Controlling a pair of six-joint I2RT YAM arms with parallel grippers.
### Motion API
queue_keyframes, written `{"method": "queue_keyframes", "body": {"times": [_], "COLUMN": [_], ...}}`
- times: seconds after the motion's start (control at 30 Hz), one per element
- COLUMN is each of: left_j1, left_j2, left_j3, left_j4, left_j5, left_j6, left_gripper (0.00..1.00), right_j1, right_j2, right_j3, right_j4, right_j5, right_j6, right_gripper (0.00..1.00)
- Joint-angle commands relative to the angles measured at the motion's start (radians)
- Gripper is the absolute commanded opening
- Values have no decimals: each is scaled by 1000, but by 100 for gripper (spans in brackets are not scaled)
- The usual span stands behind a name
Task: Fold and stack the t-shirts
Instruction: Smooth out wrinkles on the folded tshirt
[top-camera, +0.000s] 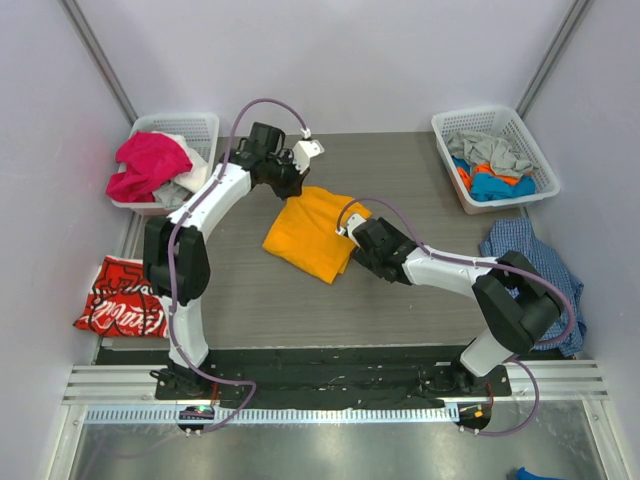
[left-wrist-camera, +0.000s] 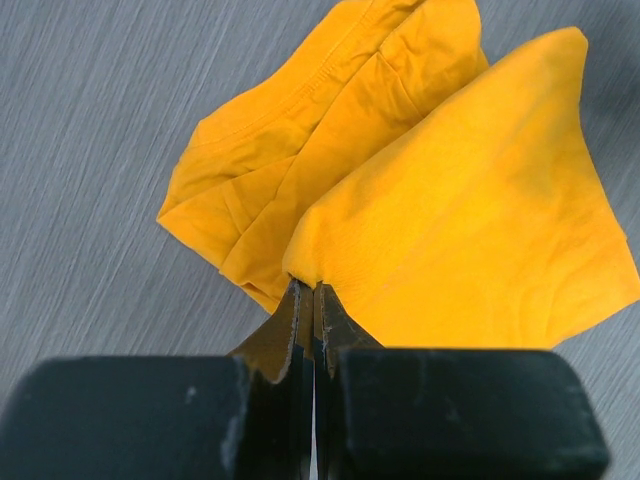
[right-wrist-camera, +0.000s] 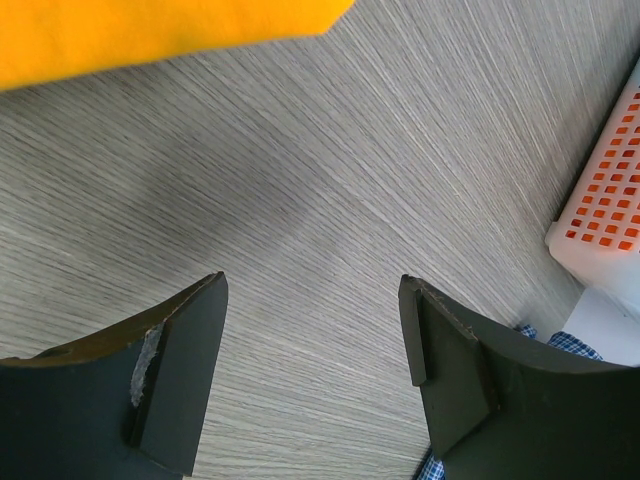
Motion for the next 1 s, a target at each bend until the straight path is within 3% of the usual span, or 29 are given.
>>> {"method": "queue_keyframes", "body": {"times": [0.0, 0.37, 0.43, 0.47, 0.5, 0.63, 0.67, 0.7, 0.87, 0.97], "left_j1": [17, 16, 16, 16, 17, 19, 17, 19, 34, 57], "left_j2": [1, 127, 135, 138, 135, 103, 98, 87, 80, 87], "left_j3": [5, 71, 72, 69, 63, -15, -29, -47, -61, -43], "left_j4": [50, 56, 65, 68, 87, 179, 205, 238, 259, 219], "left_j5": [-15, -85, -104, -116, -136, -219, -242, -286, -315, -265], "left_j6": [22, 19, 19, 18, 18, -4, -10, -17, -30, -39], "left_gripper": [0, 3, 14, 28, 34, 48, 68, 76, 84, 88], "right_j1": [-5, -3, -3, -5, -3, -6, -5, -5, -13, -14], "right_j2": [-3, -4, -7, -9, -13, -41, -49, -56, -85, -64], "right_j3": [10, 13, 16, 20, 23, 43, 52, 59, 103, 150], "right_j4": [17, 11, 9, 11, 9, 8, 8, 8, 12, 28], "right_j5": [1, -3, 1, 3, 6, 12, 9, 9, -26, -51], "right_j6": [16, 19, 19, 25, 28, 57, 63, 79, 112, 106], "right_gripper": [76, 76, 76, 76, 77, 78, 79, 79, 81, 82]}}
